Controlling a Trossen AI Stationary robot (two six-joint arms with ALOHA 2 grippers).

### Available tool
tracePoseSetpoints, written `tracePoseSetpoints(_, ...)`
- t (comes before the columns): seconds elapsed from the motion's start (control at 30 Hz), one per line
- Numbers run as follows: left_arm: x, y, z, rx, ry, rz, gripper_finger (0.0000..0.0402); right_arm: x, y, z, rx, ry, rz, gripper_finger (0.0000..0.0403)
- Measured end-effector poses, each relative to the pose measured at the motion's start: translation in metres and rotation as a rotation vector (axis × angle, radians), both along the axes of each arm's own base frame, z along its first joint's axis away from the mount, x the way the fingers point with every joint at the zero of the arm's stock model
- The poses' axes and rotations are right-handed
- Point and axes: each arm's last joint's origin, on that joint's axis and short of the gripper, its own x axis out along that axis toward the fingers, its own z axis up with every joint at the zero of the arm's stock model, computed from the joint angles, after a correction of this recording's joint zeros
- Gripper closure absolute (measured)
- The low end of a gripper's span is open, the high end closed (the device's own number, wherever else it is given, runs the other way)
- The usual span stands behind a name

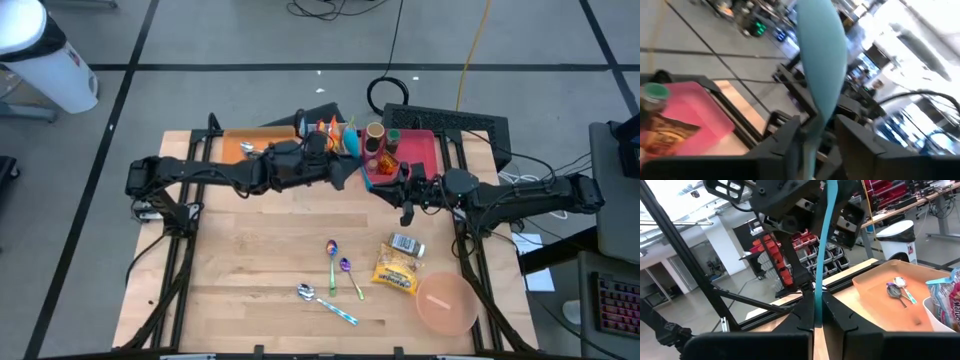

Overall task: Pick & Place Food Item
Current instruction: Put the blue baby spoon into the orange bin

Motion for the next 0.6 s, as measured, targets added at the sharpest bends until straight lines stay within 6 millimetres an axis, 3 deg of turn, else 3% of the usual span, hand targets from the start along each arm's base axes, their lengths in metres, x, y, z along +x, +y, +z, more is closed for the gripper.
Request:
tracePoseSetpoints(0.27,0.0,0.004,0.0,-0.011,-0.006,-0.055,0.0167,-0.007,-0.003,0.007,-0.077,-0.027,-0.028,0.04)
tracePoseSetpoints(0.6,0.0,0.003,0.005,-0.022,-0.057,-0.113,0.0133,-0.029,-0.017,0.043,-0.314,0.193,-0.188,0.04)
